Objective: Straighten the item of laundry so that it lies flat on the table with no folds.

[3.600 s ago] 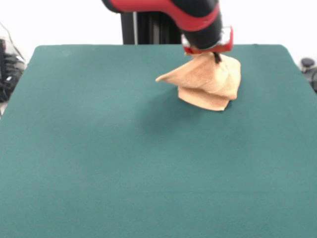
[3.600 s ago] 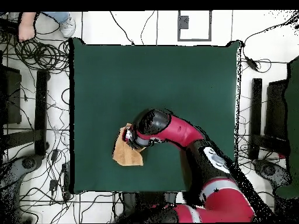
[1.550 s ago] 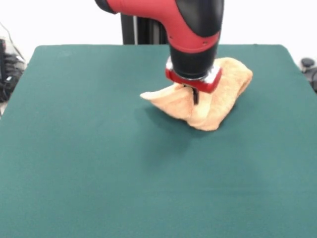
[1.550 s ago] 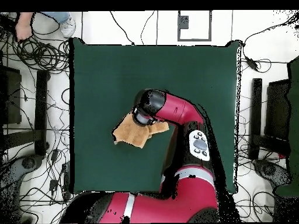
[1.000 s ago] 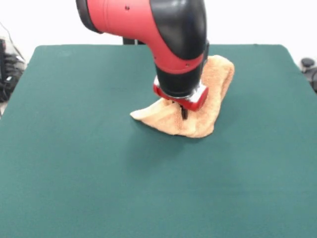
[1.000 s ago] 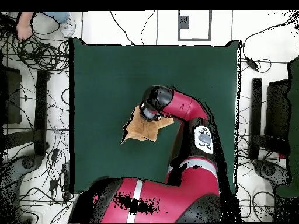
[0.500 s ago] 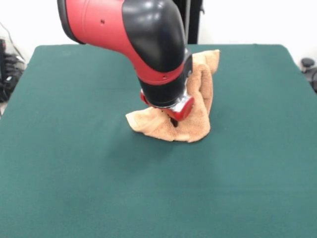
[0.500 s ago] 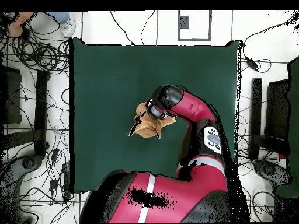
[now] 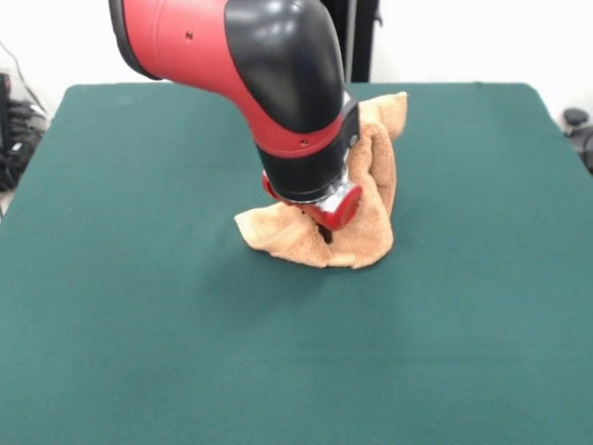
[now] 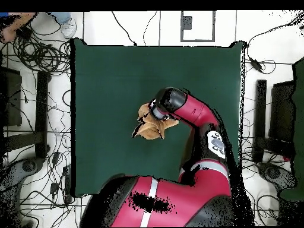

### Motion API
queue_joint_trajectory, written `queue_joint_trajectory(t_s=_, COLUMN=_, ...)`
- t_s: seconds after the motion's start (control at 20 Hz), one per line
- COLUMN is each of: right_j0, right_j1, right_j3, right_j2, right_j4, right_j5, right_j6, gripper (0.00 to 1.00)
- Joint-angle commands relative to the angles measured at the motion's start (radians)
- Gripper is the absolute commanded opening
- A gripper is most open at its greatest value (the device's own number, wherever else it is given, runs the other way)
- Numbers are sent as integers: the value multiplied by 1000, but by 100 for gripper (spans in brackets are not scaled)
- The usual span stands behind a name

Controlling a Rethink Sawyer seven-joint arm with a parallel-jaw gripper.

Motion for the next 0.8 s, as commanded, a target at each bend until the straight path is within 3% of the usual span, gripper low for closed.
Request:
queue_joint_trajectory(t_s=0.05, right_j0=36, right_j1=-2, right_j3=111, right_j2=89, right_j4=88, right_j5=-174, right_j6=277, gripper=0)
queue_joint_trajectory(t_s=0.8, right_j0=26, right_j1=4, right_j3=103, right_j2=94, right_j4=88, right_j5=-181, right_j6=231, gripper=0)
